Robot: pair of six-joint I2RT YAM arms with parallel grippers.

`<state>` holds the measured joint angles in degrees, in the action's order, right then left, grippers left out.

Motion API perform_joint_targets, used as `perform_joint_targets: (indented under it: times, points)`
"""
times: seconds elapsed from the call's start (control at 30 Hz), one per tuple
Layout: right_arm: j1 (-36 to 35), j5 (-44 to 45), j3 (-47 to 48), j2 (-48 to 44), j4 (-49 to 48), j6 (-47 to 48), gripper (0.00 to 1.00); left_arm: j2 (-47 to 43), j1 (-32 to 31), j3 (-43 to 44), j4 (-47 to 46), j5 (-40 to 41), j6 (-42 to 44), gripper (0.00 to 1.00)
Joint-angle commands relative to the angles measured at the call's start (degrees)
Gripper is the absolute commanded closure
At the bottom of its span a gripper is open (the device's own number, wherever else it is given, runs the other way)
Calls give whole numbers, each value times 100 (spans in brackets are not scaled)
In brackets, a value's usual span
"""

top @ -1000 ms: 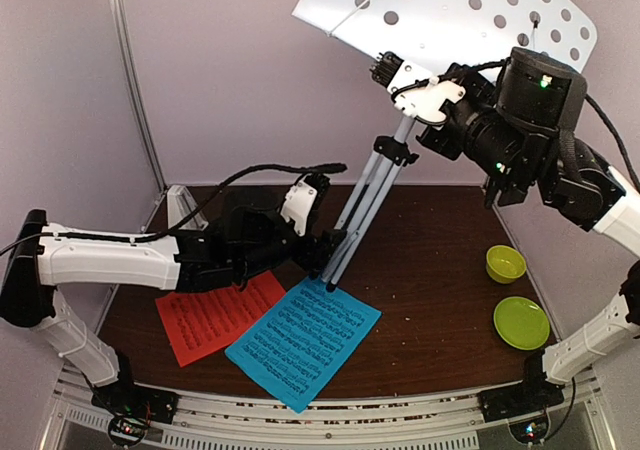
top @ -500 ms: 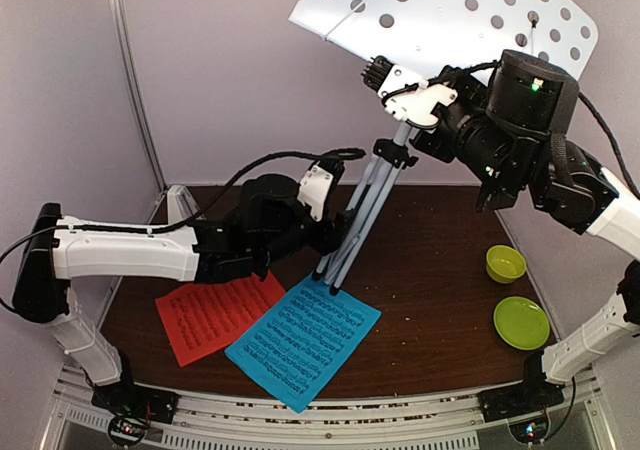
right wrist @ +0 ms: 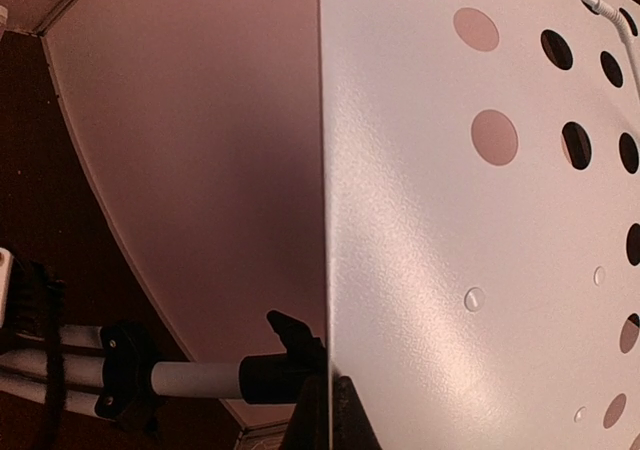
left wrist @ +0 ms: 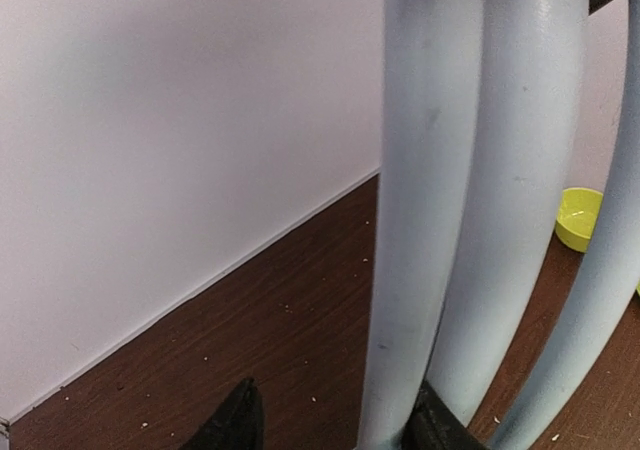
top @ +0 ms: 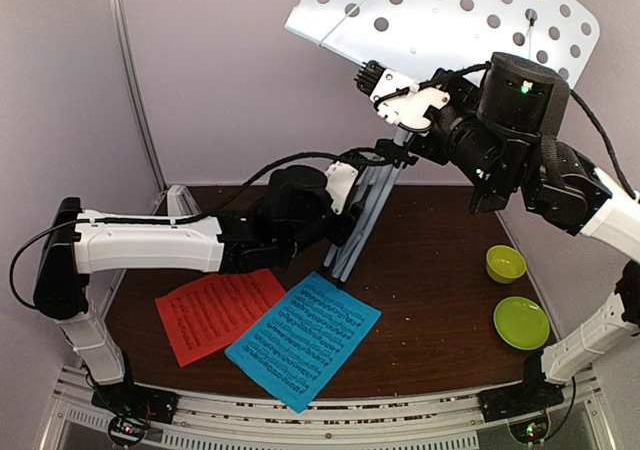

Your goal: Set up the instrument practice props

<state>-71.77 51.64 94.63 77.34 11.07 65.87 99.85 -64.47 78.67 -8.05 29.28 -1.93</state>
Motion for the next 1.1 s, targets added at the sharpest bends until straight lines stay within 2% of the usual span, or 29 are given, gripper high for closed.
perform_joint_targets:
  times: [0.0, 0.1, 0.2, 0.5, 0.7, 0.8, 0.97, 1.07]
  points:
    - [-89, 17, 518, -163, -1204, -118, 100, 211, -31, 422, 29, 342, 204, 50]
    - [-103, 58, 530, -141, -1218, -144, 100, 358, -31, 609, 33, 463, 115, 46]
    - [-109, 74, 508, -140, -1197, -139, 100, 505, -35, 777, 43, 506, 159, 49]
    - [-112, 23, 469, -202, -1180, -76, 100, 515, -40, 507, -171, 179, 1434, 70]
    - [-112, -5, 495, -173, -1184, 67, 100, 405, -40, 150, -436, 7, 2131, 77]
    - [-109, -12, 532, -169, -1181, 157, 100, 386, -44, -36, -580, -68, 2509, 86]
    - [-109, -34, 616, -205, -1198, 440, 100, 368, -40, -493, -1114, -157, 3540, 98]
    - [-91, -128, 695, -234, -1160, 569, 100, 453, -31, -688, -1494, -188, 4060, 100]
